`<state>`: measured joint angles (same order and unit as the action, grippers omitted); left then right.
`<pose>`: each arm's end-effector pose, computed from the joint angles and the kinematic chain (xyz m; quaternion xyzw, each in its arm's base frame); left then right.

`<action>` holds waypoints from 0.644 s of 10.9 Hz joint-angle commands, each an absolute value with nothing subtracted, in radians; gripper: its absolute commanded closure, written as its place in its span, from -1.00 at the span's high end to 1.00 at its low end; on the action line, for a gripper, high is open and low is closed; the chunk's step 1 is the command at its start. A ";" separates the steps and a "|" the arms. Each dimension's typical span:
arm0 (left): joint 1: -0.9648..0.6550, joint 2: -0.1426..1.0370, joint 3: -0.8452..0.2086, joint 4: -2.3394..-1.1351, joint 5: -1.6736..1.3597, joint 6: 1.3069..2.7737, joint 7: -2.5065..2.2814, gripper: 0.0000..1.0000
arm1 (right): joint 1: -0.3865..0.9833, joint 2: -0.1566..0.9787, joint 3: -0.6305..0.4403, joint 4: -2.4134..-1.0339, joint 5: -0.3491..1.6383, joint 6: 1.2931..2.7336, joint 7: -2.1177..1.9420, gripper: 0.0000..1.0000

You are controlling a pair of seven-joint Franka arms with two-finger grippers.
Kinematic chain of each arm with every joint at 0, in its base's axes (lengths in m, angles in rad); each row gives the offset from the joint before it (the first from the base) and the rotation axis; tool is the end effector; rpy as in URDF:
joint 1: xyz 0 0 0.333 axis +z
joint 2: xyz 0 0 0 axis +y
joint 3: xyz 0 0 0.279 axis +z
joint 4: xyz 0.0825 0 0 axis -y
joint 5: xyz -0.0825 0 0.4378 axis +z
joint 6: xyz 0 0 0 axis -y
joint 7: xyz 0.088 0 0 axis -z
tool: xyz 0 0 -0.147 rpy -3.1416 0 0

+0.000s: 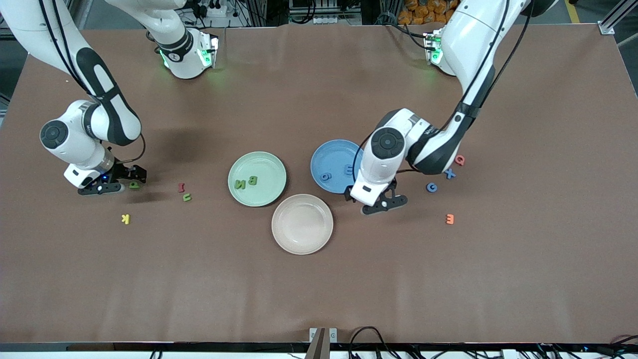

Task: Sort letters by color into matching plates
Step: 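Grasp the green P with the right gripper while the left gripper withdraws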

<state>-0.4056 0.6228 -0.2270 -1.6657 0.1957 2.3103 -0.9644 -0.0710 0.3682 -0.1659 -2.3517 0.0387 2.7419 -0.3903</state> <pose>0.5797 -0.4065 0.1504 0.9922 0.1229 0.0205 0.0094 0.5071 -0.1345 0.0559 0.9976 0.0648 0.0065 0.0251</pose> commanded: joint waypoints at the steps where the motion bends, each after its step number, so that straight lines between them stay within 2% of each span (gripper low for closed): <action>1: -0.326 0.586 -0.230 -1.722 0.271 2.290 -0.837 1.00 | -0.098 0.388 -0.141 -2.355 0.040 2.789 -0.397 1.00; 2: -0.283 0.584 -0.230 -1.762 0.297 2.292 -0.783 1.00 | -0.098 0.390 -0.141 -2.358 0.040 2.790 -0.397 1.00; 3: -0.269 0.583 -0.233 -1.791 0.343 2.304 -0.781 1.00 | -0.098 0.388 -0.141 -2.358 0.040 2.790 -0.397 0.91; 5: -0.236 0.555 -0.235 -1.862 0.377 2.354 -0.779 1.00 | -0.098 0.388 -0.141 -2.355 0.038 2.790 -0.397 0.40; 6: -0.213 0.539 -0.239 -1.902 0.379 2.387 -0.779 1.00 | -0.098 0.388 -0.141 -2.355 0.038 2.790 -0.397 0.24; 7: -0.201 0.523 -0.239 -1.934 0.379 2.405 -0.781 1.00 | -0.100 0.388 -0.141 -2.355 0.038 2.790 -0.397 0.21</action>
<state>-0.2406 0.6043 -0.2257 -1.8147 0.3513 2.3493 -0.7838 -0.0725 0.3905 -0.1607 -2.3515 0.0388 2.7771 -0.3902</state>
